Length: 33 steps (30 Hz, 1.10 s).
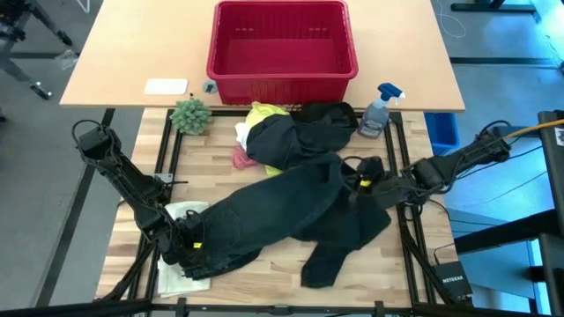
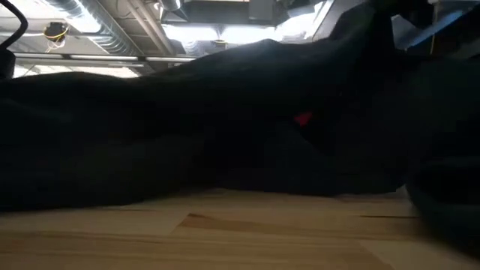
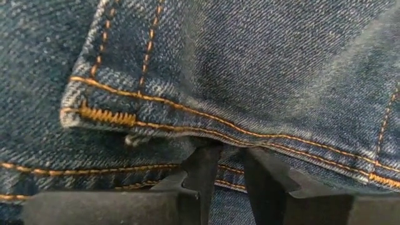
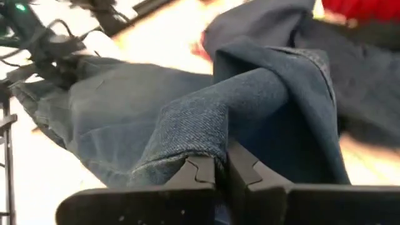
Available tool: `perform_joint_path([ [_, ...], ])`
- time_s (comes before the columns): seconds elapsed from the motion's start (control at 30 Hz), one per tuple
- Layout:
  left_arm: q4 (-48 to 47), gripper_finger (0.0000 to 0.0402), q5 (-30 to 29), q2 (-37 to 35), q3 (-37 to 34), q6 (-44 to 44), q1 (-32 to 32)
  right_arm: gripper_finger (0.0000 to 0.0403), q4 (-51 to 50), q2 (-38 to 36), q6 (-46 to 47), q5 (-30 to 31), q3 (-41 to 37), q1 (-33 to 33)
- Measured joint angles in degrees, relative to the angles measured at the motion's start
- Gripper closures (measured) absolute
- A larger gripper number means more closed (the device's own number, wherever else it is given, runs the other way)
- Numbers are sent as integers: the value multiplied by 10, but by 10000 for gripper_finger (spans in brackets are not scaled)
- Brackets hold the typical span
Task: Fold laundry
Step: Fold the black jean
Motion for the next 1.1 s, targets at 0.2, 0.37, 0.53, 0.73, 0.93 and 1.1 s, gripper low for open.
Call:
perform_joint_path([
  [0.2, -1, 325, -10, 0, -1, 0, 1, 394, -135, 10, 156, 36, -3, -27],
  [0.37, -1, 325, -10, 0, -1, 0, 1, 319, -143, -6, 154, -1, -19, -30],
  [0.53, -1, 325, -10, 0, -1, 2, 1, 211, -124, -34, 168, -56, -38, -12],
  [0.73, -1, 325, -10, 0, -1, 7, 1, 146, -98, -57, 202, -61, -62, 8],
  [0.93, 0, 325, -9, 0, -3, 7, 0, 161, -95, -49, 288, -80, -132, 8],
  [1.1, 8, 325, -12, 0, -8, 7, -4, 186, -77, -49, 425, -129, -228, 8],
])
